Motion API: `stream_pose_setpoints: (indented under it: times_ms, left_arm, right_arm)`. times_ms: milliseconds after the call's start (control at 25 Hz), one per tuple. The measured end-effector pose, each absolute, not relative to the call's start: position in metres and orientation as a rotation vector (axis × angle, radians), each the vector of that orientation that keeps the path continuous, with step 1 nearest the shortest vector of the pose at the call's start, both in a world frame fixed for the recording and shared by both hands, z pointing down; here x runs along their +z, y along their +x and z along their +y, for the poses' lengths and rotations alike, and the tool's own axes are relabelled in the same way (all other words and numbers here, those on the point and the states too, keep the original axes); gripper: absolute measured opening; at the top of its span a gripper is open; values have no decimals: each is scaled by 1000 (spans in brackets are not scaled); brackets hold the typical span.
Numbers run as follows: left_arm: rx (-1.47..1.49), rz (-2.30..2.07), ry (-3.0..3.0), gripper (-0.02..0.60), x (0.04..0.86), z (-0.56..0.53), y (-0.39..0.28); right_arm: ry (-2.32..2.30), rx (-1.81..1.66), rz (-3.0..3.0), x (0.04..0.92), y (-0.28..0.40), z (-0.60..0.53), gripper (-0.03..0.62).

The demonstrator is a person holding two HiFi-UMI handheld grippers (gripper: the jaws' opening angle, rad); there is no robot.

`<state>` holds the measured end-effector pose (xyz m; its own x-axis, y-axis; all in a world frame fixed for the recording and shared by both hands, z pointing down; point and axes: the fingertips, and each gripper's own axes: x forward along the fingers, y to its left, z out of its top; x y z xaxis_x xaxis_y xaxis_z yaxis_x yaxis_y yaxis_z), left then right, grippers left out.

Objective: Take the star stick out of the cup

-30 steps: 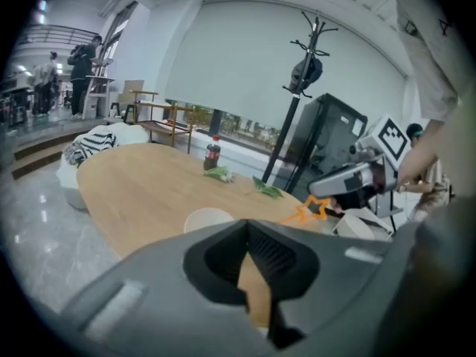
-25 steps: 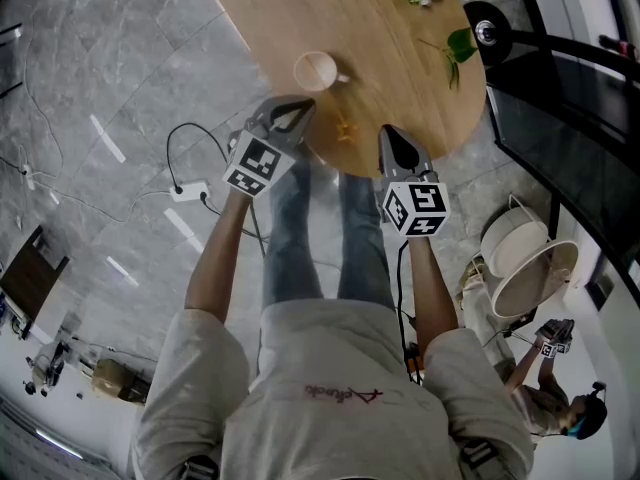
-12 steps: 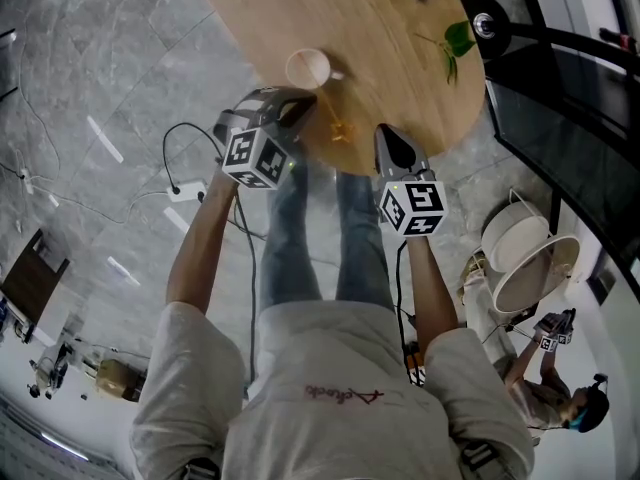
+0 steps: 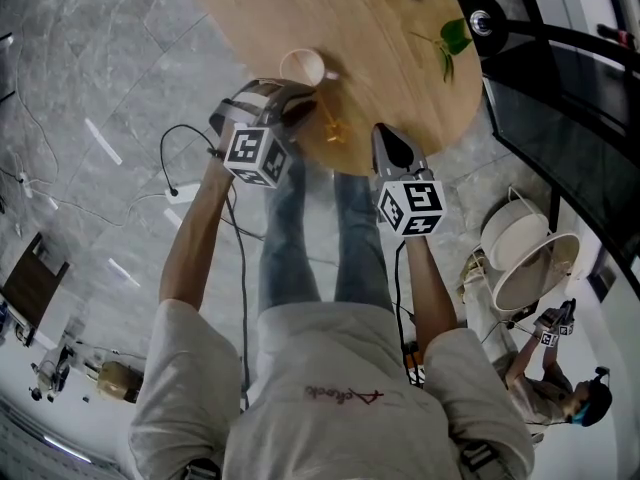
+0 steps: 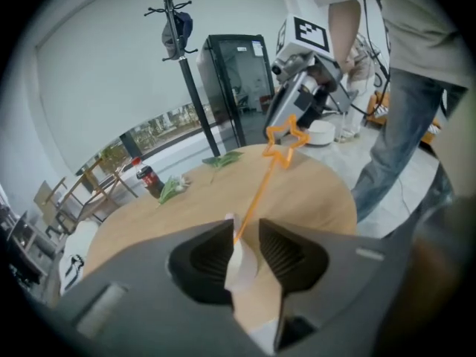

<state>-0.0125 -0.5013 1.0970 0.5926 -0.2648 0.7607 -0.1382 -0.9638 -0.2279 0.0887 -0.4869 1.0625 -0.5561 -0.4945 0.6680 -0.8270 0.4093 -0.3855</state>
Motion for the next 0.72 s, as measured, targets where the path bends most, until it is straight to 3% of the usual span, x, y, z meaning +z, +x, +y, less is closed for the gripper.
stream_pose_setpoints:
  times_ms: [720]
  left_arm:
    - [-1293,304,-2604,31,1104,-512,6]
  right_arm:
    - [1148,1006,-2209,1068,100,-489,3]
